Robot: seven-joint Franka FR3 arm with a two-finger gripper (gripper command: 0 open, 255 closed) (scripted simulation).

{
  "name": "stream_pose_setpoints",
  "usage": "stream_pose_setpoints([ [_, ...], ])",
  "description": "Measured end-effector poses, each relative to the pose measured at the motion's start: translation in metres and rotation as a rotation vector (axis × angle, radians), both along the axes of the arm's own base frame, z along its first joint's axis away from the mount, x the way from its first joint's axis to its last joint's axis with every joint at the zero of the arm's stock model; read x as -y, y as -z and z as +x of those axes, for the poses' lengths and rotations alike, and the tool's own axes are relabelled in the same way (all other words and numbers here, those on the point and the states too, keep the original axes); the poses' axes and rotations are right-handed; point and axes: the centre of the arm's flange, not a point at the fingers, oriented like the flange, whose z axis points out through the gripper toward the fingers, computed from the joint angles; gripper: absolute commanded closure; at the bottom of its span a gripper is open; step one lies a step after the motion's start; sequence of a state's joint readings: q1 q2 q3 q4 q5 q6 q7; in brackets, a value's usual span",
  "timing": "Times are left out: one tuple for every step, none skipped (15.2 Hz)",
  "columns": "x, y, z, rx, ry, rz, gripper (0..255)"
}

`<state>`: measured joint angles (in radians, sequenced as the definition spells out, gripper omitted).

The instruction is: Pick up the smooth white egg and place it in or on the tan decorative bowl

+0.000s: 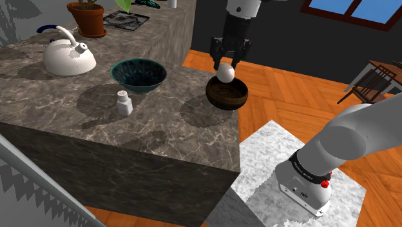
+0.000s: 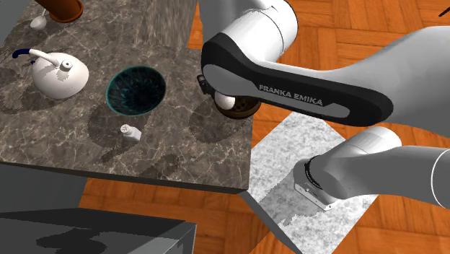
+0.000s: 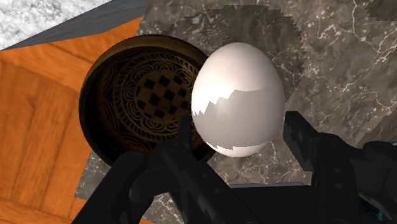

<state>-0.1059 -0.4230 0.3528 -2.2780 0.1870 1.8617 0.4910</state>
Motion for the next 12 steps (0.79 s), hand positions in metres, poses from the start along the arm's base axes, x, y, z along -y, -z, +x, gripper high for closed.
stream_pose_setpoints([
  [0.013, 0.000, 0.003, -0.001, 0.000, 0.000, 255],
  [0.026, -0.001, 0.006, 0.000, 0.000, 0.000, 255],
  [0.039, -0.003, 0.012, 0.000, 0.000, 0.000, 255],
  [0.050, -0.001, 0.015, 0.000, 0.000, 0.000, 255],
  [0.061, -0.002, 0.020, 0.000, -0.001, 0.000, 255],
  [0.077, -0.001, 0.024, 0.000, 0.000, 0.001, 255],
  [0.084, 0.002, 0.027, 0.000, 0.000, 0.000, 255],
  [0.088, 0.005, 0.028, 0.000, -0.001, 0.000, 255],
  [0.092, 0.010, 0.028, -0.001, -0.001, 0.000, 255],
  [0.093, 0.015, 0.027, -0.001, -0.001, 0.000, 255],
  [0.094, 0.020, 0.028, -0.001, -0.001, 0.000, 255],
  [0.093, 0.026, 0.029, -0.001, -0.001, 0.000, 255],
])
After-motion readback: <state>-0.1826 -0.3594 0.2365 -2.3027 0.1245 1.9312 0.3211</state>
